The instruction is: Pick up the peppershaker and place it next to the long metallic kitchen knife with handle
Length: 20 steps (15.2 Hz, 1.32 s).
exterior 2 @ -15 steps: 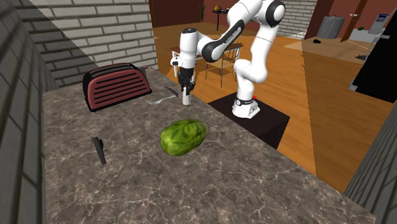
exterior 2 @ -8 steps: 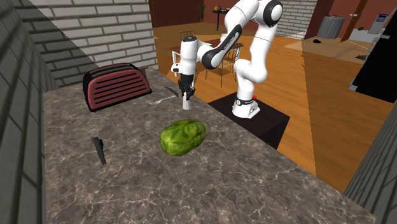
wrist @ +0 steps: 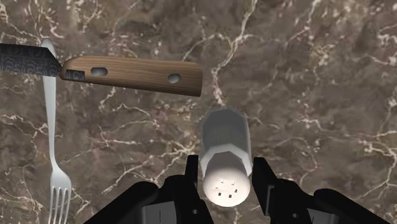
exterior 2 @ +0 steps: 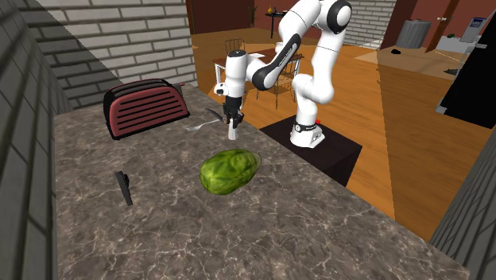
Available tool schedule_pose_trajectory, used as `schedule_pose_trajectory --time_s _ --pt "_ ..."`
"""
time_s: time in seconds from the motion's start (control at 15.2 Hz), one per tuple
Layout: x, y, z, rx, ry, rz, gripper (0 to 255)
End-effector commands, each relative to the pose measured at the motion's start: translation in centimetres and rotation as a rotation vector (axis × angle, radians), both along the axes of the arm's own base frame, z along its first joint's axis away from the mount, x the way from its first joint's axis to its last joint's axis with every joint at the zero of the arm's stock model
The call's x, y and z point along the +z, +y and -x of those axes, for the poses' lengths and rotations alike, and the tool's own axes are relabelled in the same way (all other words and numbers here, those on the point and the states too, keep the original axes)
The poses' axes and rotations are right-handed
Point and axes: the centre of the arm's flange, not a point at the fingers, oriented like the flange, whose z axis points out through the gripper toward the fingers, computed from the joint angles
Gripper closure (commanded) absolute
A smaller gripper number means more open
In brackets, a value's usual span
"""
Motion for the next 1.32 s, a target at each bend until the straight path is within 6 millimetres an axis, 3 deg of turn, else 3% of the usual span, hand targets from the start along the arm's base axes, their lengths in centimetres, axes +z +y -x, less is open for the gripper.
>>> schedule_pose_trajectory --time_s 0.0,0.07,0.13,0.46,0.73,1.25 --pt "0.0 0.0 0.0 0.0 0.0 0.0 255" --pt "0.0 0.0 0.0 0.0 0.0 0.0 255" --pt "0.0 0.0 0.0 0.0 0.0 0.0 0" --pt "0.0 0.0 0.0 0.0 0.0 0.0 0" --pt "5.0 0.6 0.3 0.0 0.0 0.0 0" --pt "5.0 0.6 0.3 0.0 0.0 0.0 0"
